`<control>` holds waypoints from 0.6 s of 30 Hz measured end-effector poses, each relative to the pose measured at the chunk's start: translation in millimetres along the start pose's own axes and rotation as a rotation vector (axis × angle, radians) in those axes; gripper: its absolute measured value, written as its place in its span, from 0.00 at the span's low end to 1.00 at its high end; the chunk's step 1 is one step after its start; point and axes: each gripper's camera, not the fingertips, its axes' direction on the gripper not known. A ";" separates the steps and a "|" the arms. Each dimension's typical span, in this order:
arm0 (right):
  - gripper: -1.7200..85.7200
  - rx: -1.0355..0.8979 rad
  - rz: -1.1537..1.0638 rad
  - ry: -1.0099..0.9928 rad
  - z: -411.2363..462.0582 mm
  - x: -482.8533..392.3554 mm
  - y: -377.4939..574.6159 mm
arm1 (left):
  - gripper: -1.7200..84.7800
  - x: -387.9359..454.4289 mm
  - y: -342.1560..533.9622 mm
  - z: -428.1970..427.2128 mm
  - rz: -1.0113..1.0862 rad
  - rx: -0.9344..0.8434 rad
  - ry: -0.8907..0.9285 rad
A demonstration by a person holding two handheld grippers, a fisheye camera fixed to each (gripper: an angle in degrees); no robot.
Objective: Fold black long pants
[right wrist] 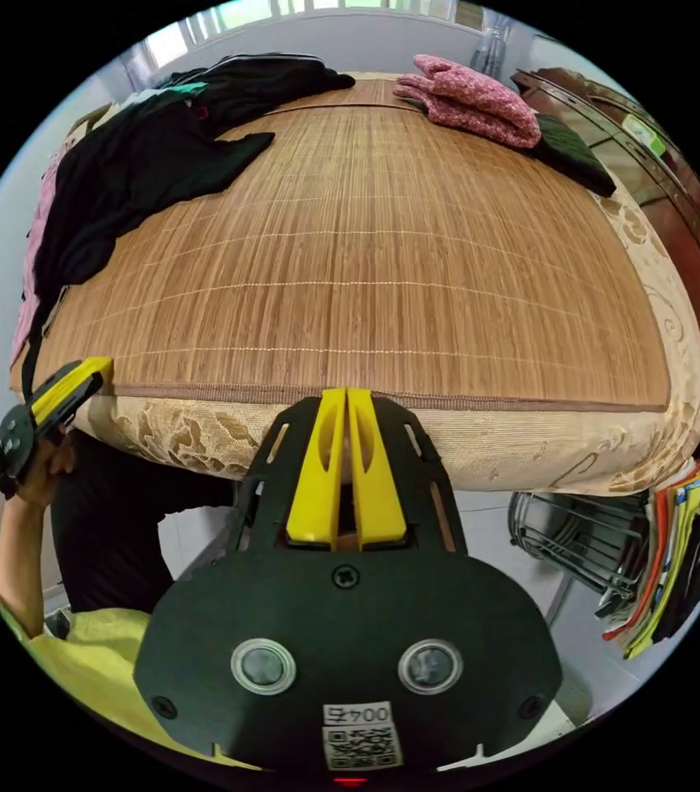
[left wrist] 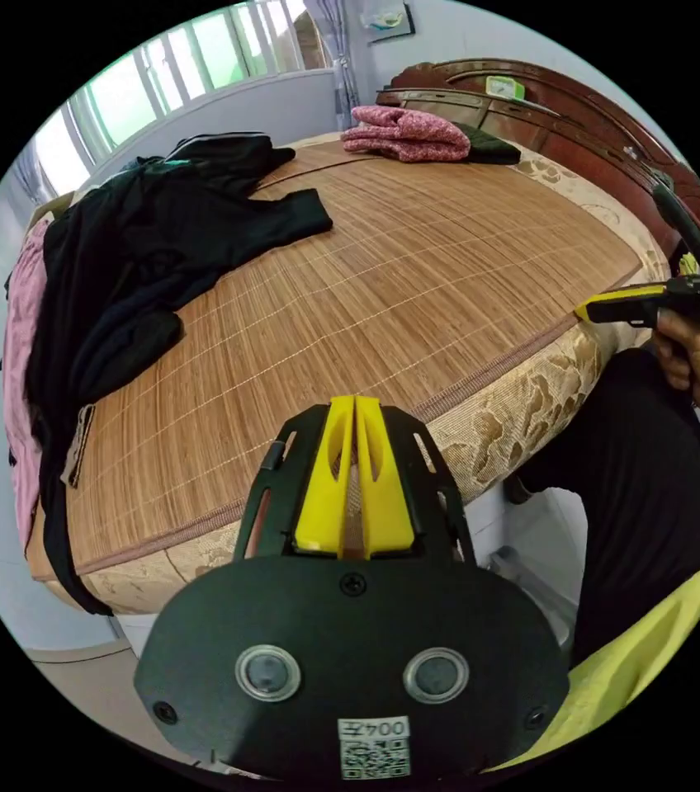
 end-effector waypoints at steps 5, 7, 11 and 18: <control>0.01 -0.001 -0.001 -0.043 40.5 -16.2 -41.8 | 0.07 -76.2 20.6 -10.6 -0.158 0.086 0.139; 0.01 0.001 -0.006 -0.039 53.0 -22.7 -54.2 | 0.12 -127.7 19.3 -26.7 -0.196 0.187 0.024; 0.01 0.005 0.000 -0.057 80.5 -32.3 -80.1 | 0.18 -219.2 5.5 -39.6 -0.270 0.237 -0.150; 0.01 0.003 0.018 -0.119 120.6 -38.4 -115.3 | 0.18 -347.9 -12.7 -17.6 -0.385 0.127 -0.291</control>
